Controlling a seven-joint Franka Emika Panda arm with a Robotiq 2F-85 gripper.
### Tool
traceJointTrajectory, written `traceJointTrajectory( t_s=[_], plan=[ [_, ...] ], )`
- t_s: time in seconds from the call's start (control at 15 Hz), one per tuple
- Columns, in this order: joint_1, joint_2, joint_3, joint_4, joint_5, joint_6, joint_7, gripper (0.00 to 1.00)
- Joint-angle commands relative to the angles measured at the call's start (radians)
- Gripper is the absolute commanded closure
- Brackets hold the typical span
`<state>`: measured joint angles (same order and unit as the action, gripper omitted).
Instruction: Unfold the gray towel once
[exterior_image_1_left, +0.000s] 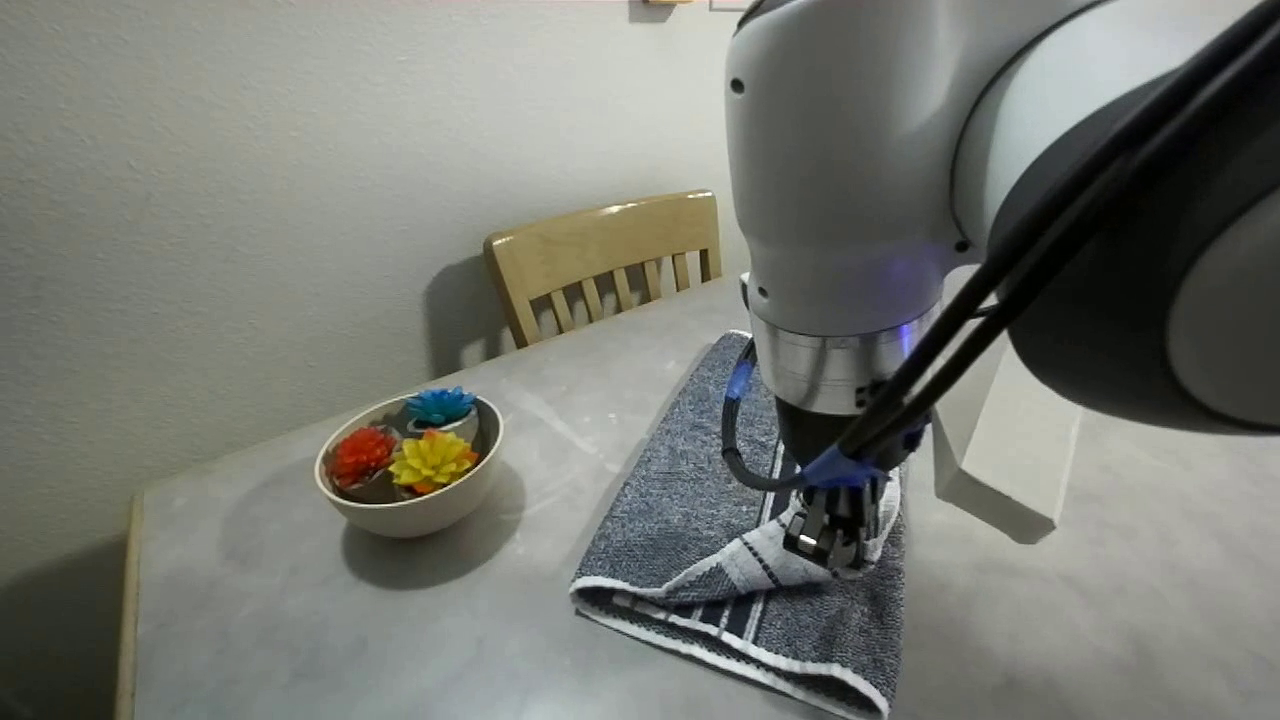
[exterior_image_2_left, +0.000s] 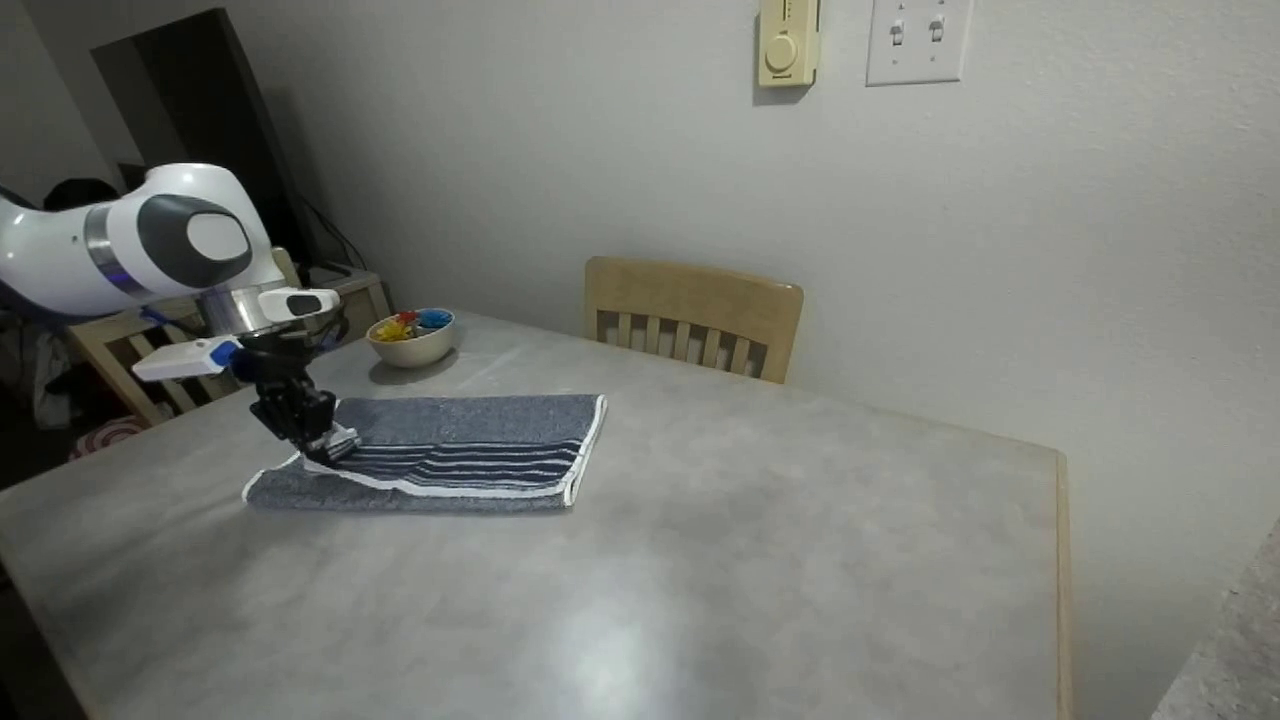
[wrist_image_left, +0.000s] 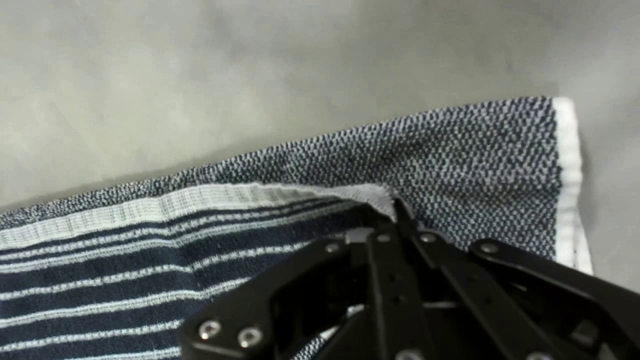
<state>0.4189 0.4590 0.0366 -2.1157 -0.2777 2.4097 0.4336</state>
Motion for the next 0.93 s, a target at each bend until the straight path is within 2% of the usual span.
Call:
traceJointTrajectory(
  t_s=[0.0,0.27,0.33,0.4,0.6,0.87],
  plan=[
    [-0.001,-0.047,0.007,-0.031,-0.016,-0.051,0.029,0.99],
    [-0.015,-0.028,0.019,-0.013,-0.062,-0.089,-0.068,0.99],
    [-0.037,-0.020,0.043,-0.009,-0.047,-0.104,-0.150,0.94],
    [-0.054,-0.012,0.059,-0.008,-0.027,-0.100,-0.209,0.71],
    [-0.089,0.023,0.101,0.014,0.007,-0.143,-0.372,0.62],
    [-0.106,0.037,0.117,0.031,-0.003,-0.223,-0.477,0.34]
  ],
)
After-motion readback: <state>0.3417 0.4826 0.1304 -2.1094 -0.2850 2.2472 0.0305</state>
